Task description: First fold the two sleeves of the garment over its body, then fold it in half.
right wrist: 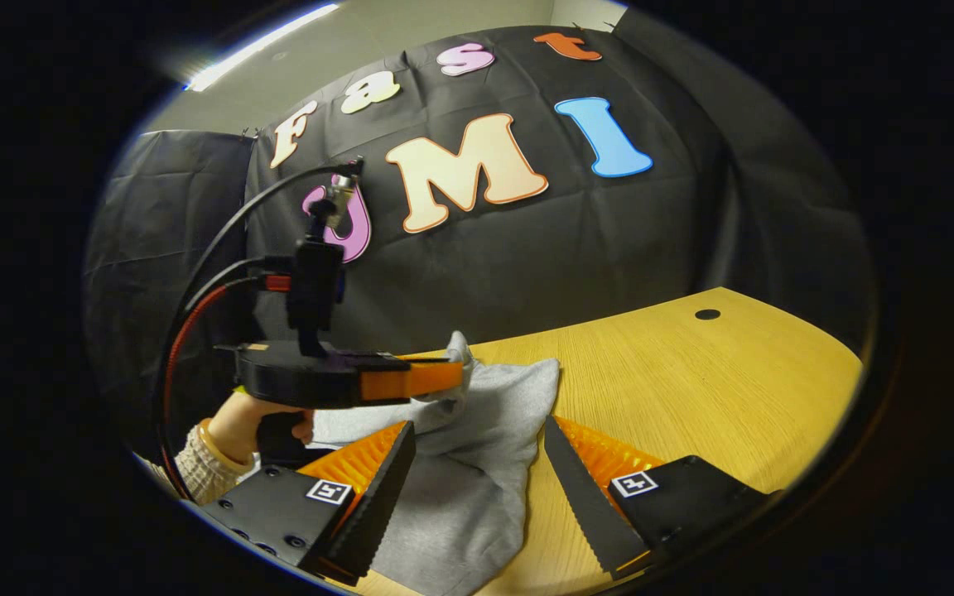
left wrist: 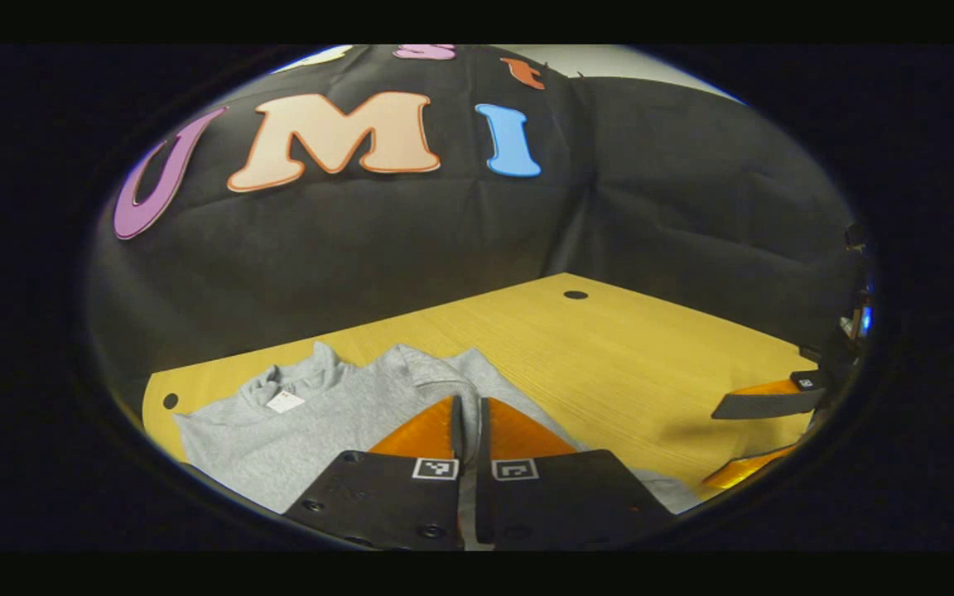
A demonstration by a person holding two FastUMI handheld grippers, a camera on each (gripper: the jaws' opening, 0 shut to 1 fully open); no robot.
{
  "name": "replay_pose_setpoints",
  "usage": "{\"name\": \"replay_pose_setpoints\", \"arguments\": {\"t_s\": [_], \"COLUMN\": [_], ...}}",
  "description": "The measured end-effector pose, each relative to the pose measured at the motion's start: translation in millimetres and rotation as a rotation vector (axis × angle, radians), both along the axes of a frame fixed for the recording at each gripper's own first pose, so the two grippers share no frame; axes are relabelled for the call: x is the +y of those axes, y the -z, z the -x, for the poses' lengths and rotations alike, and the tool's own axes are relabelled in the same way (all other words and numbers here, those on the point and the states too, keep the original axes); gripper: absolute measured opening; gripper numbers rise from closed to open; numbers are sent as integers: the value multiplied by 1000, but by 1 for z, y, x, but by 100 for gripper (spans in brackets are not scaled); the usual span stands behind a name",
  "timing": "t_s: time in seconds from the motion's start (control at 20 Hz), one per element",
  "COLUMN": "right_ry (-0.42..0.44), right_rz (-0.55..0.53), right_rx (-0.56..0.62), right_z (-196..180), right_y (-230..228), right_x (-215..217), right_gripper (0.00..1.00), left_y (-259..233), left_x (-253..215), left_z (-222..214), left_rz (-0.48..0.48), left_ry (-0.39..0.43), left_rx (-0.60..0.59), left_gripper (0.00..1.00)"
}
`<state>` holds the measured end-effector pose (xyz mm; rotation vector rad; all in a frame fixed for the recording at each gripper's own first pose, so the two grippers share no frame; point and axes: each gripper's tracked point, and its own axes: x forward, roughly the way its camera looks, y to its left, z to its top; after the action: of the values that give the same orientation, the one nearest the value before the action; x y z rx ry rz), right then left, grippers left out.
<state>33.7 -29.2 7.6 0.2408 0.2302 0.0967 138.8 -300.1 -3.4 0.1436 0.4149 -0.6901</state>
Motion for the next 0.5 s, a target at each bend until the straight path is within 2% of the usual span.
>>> {"name": "replay_pose_setpoints", "arguments": {"t_s": [0.3, 0.45, 0.5], "right_ry": [14, 13, 13], "right_rz": [-7, -5, -3], "right_rx": [12, 19, 21], "right_z": [-2, -1, -1], "right_y": [4, 10, 11], "right_x": [-7, -1, -2], "right_gripper": [97, 97, 97], "left_y": [20, 17, 16], "left_x": [-11, -12, -13], "left_z": [-12, -16, -17], "left_rz": [-13, -1, 6], "left_ry": [-29, -44, -45], "left_rx": [16, 2, -3], "left_gripper": [1, 5, 4]}}
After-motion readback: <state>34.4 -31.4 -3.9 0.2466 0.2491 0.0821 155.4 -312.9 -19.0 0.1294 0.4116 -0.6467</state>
